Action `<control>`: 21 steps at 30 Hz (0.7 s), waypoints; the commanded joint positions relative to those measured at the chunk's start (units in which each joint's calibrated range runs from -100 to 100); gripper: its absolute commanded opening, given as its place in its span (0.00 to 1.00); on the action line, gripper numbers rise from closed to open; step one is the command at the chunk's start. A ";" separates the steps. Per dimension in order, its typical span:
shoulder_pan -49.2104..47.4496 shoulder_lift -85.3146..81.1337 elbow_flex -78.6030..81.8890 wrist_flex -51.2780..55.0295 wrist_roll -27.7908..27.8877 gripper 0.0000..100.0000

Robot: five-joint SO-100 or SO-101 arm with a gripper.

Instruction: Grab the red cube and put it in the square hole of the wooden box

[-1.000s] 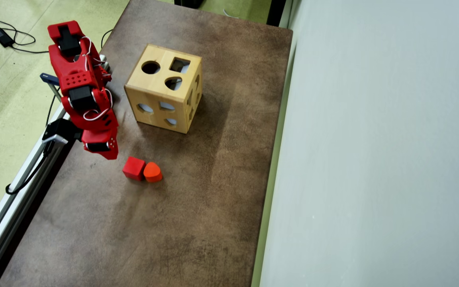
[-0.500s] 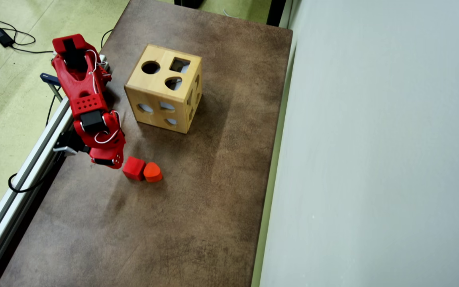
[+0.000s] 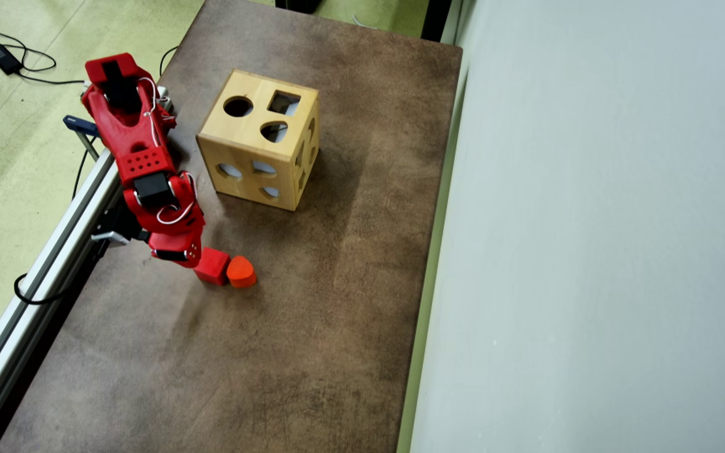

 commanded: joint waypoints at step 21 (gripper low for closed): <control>0.51 -1.08 -1.21 3.87 4.64 0.07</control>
